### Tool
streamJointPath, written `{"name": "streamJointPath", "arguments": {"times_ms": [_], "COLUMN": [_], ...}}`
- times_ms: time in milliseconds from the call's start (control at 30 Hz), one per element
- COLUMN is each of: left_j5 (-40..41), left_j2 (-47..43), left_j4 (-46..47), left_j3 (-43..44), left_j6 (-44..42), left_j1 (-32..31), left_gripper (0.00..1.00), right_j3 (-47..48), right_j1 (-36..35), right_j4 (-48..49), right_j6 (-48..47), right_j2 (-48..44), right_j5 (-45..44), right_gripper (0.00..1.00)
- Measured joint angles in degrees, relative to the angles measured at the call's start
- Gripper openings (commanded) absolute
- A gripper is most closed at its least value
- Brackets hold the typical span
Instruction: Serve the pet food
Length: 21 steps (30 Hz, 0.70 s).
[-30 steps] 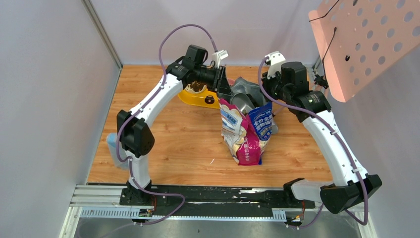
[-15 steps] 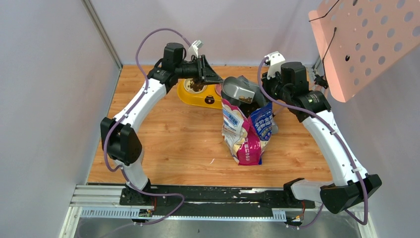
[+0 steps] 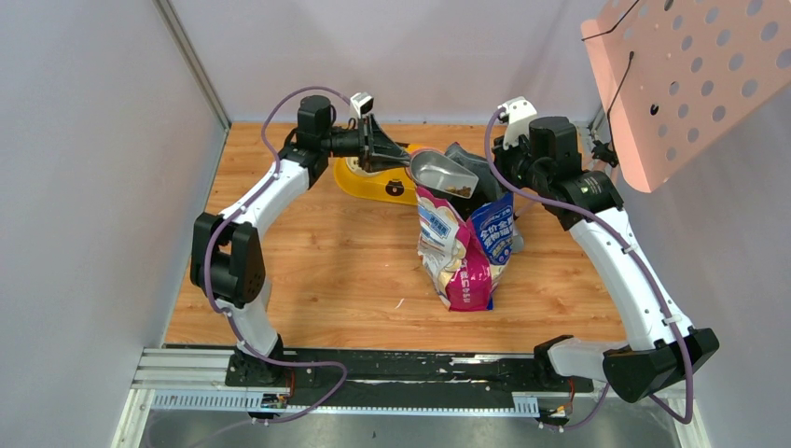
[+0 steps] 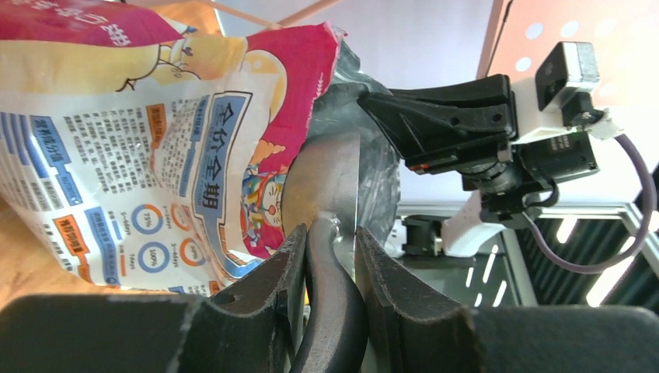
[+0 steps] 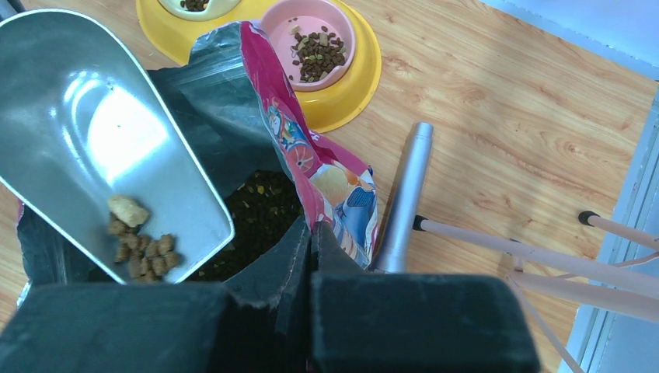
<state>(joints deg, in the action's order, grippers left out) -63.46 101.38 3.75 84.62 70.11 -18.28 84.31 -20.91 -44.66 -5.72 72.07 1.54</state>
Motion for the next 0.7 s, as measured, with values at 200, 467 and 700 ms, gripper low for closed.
{"name": "streamJointPath", "arguments": {"times_ms": [200, 467, 700], "left_j5": [-2.6, -5.0, -5.5], "left_j2": [0.8, 2.5, 2.5], "left_j4": [4.2, 6.1, 5.8], "left_j3": [0.2, 3.7, 4.0], "left_j6": [4.8, 5.8, 5.0], "left_j1": [-0.4, -1.7, 0.5], "left_gripper": [0.0, 0.0, 0.0], "right_j3": [0.0, 0.0, 0.0], "right_j1": [0.0, 0.0, 0.0], "right_j4": [0.0, 0.0, 0.0], "right_j6": [0.0, -0.3, -0.4], "right_j2": [0.0, 0.0, 0.0], "right_j5": [0.0, 0.0, 0.0], "right_gripper": [0.0, 0.0, 0.0]}}
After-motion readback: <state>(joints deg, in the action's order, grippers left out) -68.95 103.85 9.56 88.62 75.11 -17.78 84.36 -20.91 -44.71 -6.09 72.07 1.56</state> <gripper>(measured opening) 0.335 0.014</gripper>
